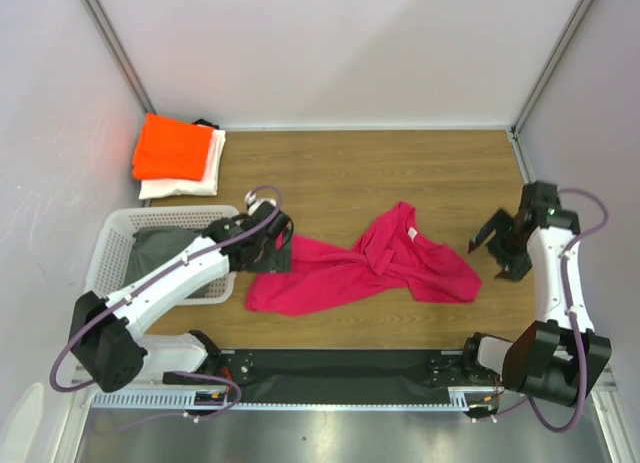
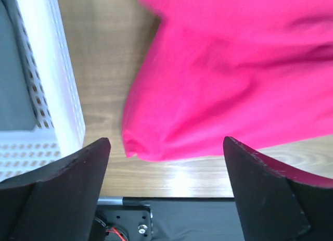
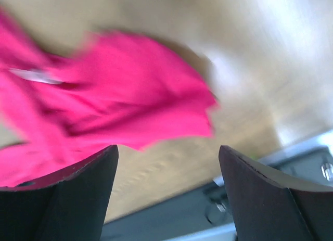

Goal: Fold and stack the t-shirts
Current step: Flatten the tshirt out

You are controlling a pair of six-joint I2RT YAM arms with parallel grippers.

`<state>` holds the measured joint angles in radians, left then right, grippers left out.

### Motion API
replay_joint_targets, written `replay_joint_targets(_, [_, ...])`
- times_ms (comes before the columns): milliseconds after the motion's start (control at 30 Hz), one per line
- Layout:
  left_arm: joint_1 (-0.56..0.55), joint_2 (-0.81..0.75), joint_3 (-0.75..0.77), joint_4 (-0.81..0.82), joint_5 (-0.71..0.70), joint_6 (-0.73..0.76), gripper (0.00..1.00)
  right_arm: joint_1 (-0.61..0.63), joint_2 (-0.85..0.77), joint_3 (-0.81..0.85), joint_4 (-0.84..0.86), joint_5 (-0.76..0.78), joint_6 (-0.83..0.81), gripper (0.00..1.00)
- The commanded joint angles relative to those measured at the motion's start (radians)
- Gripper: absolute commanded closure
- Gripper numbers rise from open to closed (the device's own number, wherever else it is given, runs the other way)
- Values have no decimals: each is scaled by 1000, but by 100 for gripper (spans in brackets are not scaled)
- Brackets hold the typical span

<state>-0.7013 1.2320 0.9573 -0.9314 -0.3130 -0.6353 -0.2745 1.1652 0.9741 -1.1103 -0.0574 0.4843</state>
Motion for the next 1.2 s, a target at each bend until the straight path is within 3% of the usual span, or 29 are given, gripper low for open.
replay_joint_targets(0, [-1,33,165,19,-50,77,3,15,31,204,35,-94,-72,15])
replay_joint_targets(167, [49,199,322,49,-43,53,1,271,66,175,286,-182,34,14])
replay_joint_targets(267, [94,227,324,89,-2,5,2,415,122,112,424,-184,150,18])
replay_joint_targets(400, [124,207,282,141,-6,5,2,509,174,43,579,-182,302,22])
replay_joint_targets(500, [155,187,245,158,2,13,2,549,226,8,612,-171,341,33])
replay_joint_targets(633, [178,147,199,174,6,28,2,580,313,-3,616,-167,347,33])
replay_joint_targets(733, [192,121,176,183,9,39,2,615,359,-6,644,-154,362,40])
replay_joint_targets(1167, [229,64,130,184,22,66,1,673,476,35,603,-58,338,45])
